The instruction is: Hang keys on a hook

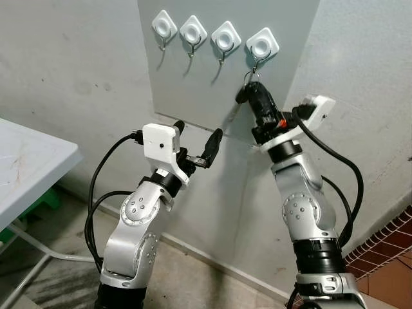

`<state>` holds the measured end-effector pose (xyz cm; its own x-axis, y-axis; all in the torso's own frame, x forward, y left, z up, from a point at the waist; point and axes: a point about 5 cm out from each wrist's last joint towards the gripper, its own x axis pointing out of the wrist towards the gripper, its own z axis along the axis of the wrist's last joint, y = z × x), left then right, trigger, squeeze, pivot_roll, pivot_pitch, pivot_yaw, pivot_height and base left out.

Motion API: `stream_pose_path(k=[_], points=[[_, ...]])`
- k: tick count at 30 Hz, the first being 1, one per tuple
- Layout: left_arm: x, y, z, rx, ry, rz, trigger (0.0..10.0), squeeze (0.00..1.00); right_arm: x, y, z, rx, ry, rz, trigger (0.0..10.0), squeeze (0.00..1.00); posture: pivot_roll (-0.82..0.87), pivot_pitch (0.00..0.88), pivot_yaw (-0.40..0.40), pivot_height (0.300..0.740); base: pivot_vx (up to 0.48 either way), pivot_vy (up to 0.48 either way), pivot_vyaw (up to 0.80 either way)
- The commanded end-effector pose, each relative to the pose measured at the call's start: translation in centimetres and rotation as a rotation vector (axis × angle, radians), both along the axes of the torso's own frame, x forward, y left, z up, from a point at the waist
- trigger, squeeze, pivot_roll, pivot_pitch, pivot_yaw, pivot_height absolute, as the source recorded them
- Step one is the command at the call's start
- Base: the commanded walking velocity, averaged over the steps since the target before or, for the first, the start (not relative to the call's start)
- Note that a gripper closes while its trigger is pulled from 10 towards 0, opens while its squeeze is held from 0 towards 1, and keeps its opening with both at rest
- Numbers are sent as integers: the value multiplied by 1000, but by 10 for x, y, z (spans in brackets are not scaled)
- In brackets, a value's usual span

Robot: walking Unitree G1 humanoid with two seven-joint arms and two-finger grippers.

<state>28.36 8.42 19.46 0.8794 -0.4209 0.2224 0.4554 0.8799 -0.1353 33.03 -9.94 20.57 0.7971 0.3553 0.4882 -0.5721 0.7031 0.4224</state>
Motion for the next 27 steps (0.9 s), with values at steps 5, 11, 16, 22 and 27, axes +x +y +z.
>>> stream_pose_path(k=[5, 11, 16, 22, 27], points=[[3, 3, 3, 7, -22, 34, 10000, 0, -4, 1, -4, -65, -23, -13, 10000, 1000, 27, 0, -32, 740, 0, 0, 0], [8, 11, -6, 31, -12, 114, 10000, 0, -6, -8, -21, -194, -2, -91, 10000, 1000, 25, 0, -33, 740, 0, 0, 0], [11, 17, -19, 49, 15, 175, 10000, 0, -10, -20, -44, -318, 55, -204, 10000, 0, 20, 0, -34, 740, 0, 0, 0], [13, 26, -37, 55, 59, 237, 10000, 0, -14, -32, -63, -409, 107, -301, 10000, 0, 15, 0, -34, 740, 0, 0, 0], [13, 41, -76, 84, 154, 315, 10000, 0, -26, -48, -100, -466, 222, -349, 10000, 0, 7, 0, -33, 740, 0, 0, 0]])
